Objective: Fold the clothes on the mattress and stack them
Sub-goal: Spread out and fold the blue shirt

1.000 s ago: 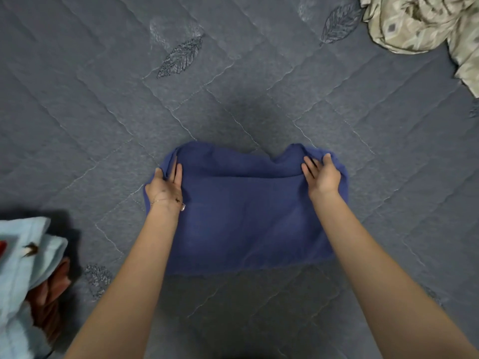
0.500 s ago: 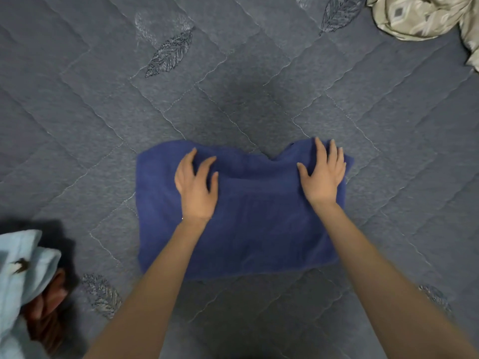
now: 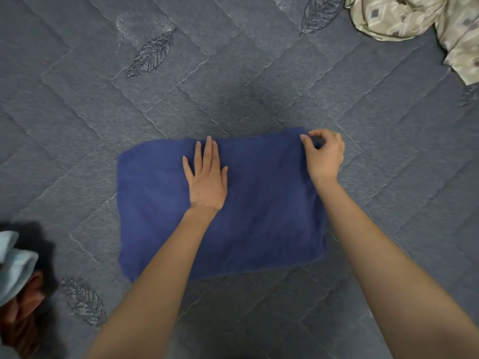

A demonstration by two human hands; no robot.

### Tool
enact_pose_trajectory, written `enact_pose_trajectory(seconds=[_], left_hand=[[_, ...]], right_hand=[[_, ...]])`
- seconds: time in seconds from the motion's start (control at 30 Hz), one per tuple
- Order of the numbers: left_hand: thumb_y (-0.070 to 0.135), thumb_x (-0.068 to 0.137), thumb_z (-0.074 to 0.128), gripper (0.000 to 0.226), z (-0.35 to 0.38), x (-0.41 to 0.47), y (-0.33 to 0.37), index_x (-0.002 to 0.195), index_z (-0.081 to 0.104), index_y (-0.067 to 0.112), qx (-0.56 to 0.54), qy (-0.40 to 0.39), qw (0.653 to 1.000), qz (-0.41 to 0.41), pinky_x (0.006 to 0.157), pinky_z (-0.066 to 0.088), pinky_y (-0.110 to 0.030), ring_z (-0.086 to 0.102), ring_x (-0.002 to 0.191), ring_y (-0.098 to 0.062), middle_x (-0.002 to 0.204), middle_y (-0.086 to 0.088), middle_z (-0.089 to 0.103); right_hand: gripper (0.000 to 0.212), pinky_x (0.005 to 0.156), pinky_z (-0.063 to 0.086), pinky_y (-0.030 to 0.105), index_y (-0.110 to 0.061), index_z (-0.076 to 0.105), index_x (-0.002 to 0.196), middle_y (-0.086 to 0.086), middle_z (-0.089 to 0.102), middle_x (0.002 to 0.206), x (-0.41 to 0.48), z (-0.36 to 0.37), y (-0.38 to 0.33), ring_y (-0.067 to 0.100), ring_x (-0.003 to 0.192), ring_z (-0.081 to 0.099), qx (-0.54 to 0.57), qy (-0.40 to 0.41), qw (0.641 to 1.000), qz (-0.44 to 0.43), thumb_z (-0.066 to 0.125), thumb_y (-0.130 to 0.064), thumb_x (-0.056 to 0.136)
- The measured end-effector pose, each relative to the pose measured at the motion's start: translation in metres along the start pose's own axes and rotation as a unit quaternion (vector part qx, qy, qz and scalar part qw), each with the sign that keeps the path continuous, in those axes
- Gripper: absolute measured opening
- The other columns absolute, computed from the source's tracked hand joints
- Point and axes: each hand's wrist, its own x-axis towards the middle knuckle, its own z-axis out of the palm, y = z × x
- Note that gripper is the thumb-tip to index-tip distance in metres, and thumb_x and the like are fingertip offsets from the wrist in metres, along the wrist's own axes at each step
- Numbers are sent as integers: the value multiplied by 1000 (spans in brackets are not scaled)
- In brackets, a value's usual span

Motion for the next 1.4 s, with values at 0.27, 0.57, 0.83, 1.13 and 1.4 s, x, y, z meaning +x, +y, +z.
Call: enact_pose_trajectory(seconds=[0.27, 0.57, 0.83, 1.13, 1.4], left_hand=[[34, 101, 42, 59, 17, -71, 13, 154, 16, 26, -17, 28, 994, 101, 119, 1, -56, 6, 149, -32, 161, -13, 6], [37, 81, 73, 37, 68, -155, 66, 109, 67, 14, -131, 59, 946, 290, 87, 46, -45, 49, 107, -27, 118, -9, 60], [46, 58, 85, 50, 82, -152, 122, 99, 69, 21, -46, 8, 974, 221, 93, 49, -49, 64, 101, -28, 107, -4, 66], [15, 90, 61, 16, 41, -170, 52, 102, 70, 8, -452, 56, 887, 82, 80, 51, -26, 64, 89, -12, 99, 3, 71], [-5, 95, 48, 28, 3, -200, -76, 67, 50, -3, -582, 96, 780, -208, 69, 36, -31, 40, 70, -17, 67, -7, 42]], right_hand=[[96, 116, 27, 47, -13, 26, 151, 9, 35, 151, -46, -24, 51, 28, 141, 31, -49, -94, 988, 111, 77, -47, 78], [50, 99, 50, 43, -6, 46, 115, 10, 63, 115, -71, -18, 73, 21, 106, 63, 197, -119, 956, 183, 75, -32, 85], [41, 96, 51, 35, 3, 52, 122, 11, 65, 118, -44, -12, 65, 21, 108, 63, 178, -132, 967, 123, 70, -13, 89], [16, 75, 53, 18, -11, 56, 99, -4, 65, 88, -88, -6, 11, 2, 78, 63, 270, -137, 950, 82, 63, 0, 89], [27, 85, 57, 43, -2, 55, 117, 13, 66, 108, -161, 62, -91, 29, 102, 65, 269, -231, 934, 39, 63, -7, 92]])
